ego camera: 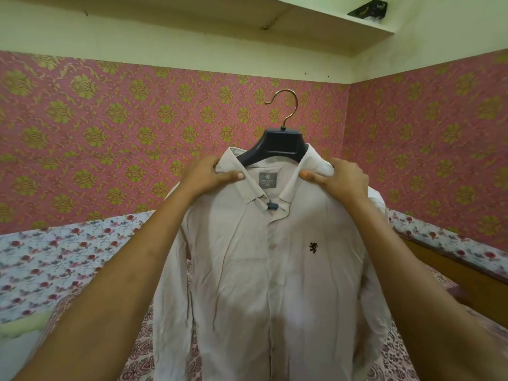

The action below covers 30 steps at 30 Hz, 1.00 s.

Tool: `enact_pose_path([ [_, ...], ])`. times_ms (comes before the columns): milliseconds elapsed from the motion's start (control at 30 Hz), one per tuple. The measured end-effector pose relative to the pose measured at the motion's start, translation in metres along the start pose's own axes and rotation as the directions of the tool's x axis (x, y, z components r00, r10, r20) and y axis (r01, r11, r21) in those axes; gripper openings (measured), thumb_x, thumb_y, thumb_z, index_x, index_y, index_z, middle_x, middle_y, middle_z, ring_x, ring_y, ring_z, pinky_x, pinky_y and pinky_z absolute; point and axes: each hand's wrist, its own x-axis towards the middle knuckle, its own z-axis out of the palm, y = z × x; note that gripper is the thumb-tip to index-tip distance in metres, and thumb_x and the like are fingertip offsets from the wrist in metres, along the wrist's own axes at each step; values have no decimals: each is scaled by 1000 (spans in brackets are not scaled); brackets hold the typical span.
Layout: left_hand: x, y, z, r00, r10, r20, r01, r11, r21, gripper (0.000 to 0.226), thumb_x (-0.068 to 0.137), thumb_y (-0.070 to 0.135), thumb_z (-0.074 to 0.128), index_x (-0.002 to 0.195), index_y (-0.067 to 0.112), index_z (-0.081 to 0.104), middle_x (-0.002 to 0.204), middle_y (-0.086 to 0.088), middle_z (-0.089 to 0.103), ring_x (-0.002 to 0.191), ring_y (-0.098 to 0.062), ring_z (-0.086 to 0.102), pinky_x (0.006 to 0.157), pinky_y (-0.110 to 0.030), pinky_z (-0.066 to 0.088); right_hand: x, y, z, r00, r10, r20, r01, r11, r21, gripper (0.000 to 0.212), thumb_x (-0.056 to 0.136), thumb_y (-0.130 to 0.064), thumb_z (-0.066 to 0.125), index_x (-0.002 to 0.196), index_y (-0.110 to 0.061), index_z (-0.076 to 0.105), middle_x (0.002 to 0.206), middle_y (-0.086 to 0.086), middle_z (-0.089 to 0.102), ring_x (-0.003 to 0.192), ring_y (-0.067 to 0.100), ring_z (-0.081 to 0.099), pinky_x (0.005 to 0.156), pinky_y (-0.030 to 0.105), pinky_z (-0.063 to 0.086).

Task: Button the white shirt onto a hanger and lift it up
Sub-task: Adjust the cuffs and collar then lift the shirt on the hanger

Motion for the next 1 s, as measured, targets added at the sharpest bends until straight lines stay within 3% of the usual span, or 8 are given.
enact_pose_path([
  [167,-2,33,-16,999,26,-42,-25,999,24,77,44,82,49,89,22,66,81,-2,67,74,-22,61,63,-33,45,0,0,-32,998,28,-52,-23,996,84,72,54,-84,54,62,-13,49,67,2,57,71,25,54,64,33,35],
  [267,3,46,-29,995,48,-84,-48,999,7,54,50,74,57,78,28,61,78,-1,64,70,-19,58,61,-30,40,5,0,-47,992,1,-124,11,995,95,70,58,-82,55,63,-13,51,63,0,57,65,24,55,62,33,37],
  [433,-4,49,-21,997,77,-9,-78,997,-22,33,55,65,59,70,37,55,67,12,56,61,-3,49,51,-25,33,-8,2,-45,995,67,-70,-63,996,67,64,60,-81,54,59,-17,48,68,3,59,72,27,58,64,33,37],
  [500,-9,45,-18,997,77,-7,-77,995,-58,42,50,69,59,74,35,60,66,14,57,60,-1,50,51,-24,35,-17,-1,-45,992,86,-91,-81,995,53,67,59,-82,53,63,-15,53,69,4,61,71,27,58,64,34,39],
  [600,-8,32,-17,994,111,22,-108,989,-96,70,46,73,56,88,19,69,77,0,67,68,-15,60,57,-28,39,-31,-10,-46,988,125,-95,-122,992,33,64,60,-80,55,58,-17,48,65,3,58,69,27,56,62,32,36],
  [800,-6,22,-11,984,164,73,-151,976,-157,79,40,79,53,90,20,71,84,-4,70,76,-20,64,68,-39,51,-62,-24,-62,968,216,-129,-224,973,-48,59,61,-78,57,55,-21,43,57,-4,48,64,22,50,61,30,32],
  [900,-10,38,0,970,221,104,-195,956,-217,65,38,80,51,76,29,68,73,1,66,69,-17,60,60,-32,44,-84,-14,-80,947,262,-188,-286,952,-109,63,61,-78,56,62,-15,53,60,-2,51,65,21,50,60,30,31],
  [1000,-15,67,20,938,305,163,-248,922,-296,70,41,78,56,85,26,70,81,-1,69,75,-19,63,66,-33,47,-111,1,-110,917,327,-230,-368,914,-169,61,63,-76,57,61,-15,52,60,-2,51,67,23,51,63,31,33],
])
